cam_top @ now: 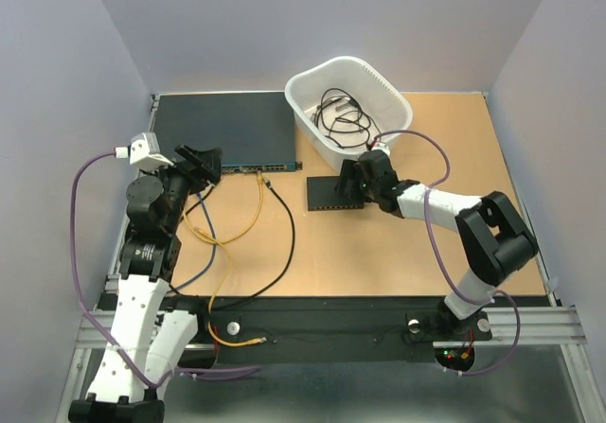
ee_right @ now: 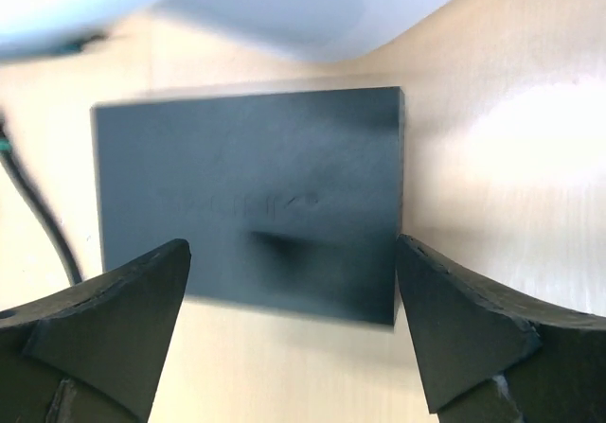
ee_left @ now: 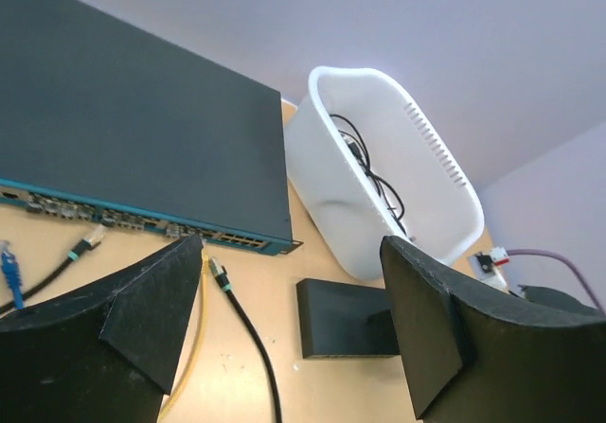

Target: Insert the plug into the switch port

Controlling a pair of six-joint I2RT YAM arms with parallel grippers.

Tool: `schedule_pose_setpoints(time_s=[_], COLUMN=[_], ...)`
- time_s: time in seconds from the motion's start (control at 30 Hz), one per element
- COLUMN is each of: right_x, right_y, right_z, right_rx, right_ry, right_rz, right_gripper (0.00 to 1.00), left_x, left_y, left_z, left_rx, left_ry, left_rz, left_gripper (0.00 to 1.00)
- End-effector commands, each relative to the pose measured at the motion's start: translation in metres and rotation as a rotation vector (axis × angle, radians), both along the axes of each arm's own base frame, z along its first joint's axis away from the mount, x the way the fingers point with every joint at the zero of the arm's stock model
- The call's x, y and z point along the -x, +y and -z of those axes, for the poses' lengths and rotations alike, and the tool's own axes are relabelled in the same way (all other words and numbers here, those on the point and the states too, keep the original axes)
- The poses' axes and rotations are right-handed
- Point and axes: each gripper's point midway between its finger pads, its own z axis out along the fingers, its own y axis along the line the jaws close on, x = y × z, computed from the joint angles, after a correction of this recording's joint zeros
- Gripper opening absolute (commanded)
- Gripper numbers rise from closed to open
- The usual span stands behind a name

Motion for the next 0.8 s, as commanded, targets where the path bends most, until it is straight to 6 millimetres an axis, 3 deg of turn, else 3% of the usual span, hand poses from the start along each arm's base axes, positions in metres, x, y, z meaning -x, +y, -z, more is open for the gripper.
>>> schedule_pose_setpoints(time_s=[0.0, 0.1, 0.17, 0.37, 0.4, 0.43, 0.47, 0.53, 0.57, 0.6, 0.7, 0.77], right_x=[0.014, 0.029, 0.034, 0.021, 0.011, 0.005, 0.001, -0.012, -0.015, -0.022, -0.029, -0.032], right_y=[0.024, 0.051, 0.076, 0.13, 0.142, 0.146, 0.146, 0.157, 0.16, 0.165, 0.173, 0.181], right_z=[-0.063, -0.086, -0.1, -0.074, -0.085, -0.08, -0.058, -0.061, -0.042, -0.047, -0.026, -0.024], right_rx=[0.074, 0.116, 0.117, 0.189, 0.181, 0.194, 0.252, 0.264, 0.299, 0.303, 0.343, 0.336], right_ry=[-0.211, -0.285, -0.318, -0.302, -0.33, -0.328, -0.292, -0.311, -0.288, -0.302, -0.28, -0.277], right_rz=[-0.028, -0.092, -0.149, -0.257, -0.257, -0.253, -0.261, -0.258, -0.269, -0.267, -0.29, -0.302], right_gripper=[0.94, 0.95, 0.95, 0.92, 0.92, 0.91, 0.9, 0.9, 0.9, 0.89, 0.9, 0.89], left_x=[0.015, 0.016, 0.016, 0.015, 0.015, 0.015, 0.016, 0.016, 0.017, 0.017, 0.017, 0.017], left_y=[0.013, 0.025, 0.018, 0.007, 0.008, 0.009, 0.01, 0.011, 0.011, 0.011, 0.01, 0.009], left_z=[0.016, 0.026, 0.03, 0.043, 0.042, 0.041, 0.041, 0.041, 0.041, 0.04, 0.043, 0.043], left_rx=[-0.166, -0.218, -0.251, -0.266, -0.273, -0.276, -0.275, -0.275, -0.273, -0.272, -0.269, -0.268], left_ry=[0.074, 0.104, 0.116, 0.141, 0.136, 0.133, 0.133, 0.132, 0.132, 0.126, 0.132, 0.131], left_rz=[-0.024, -0.072, -0.02, 0.049, 0.048, 0.042, 0.035, 0.03, 0.029, 0.031, 0.036, 0.04], left_gripper=[0.87, 0.87, 0.87, 0.85, 0.86, 0.86, 0.86, 0.85, 0.85, 0.85, 0.85, 0.85])
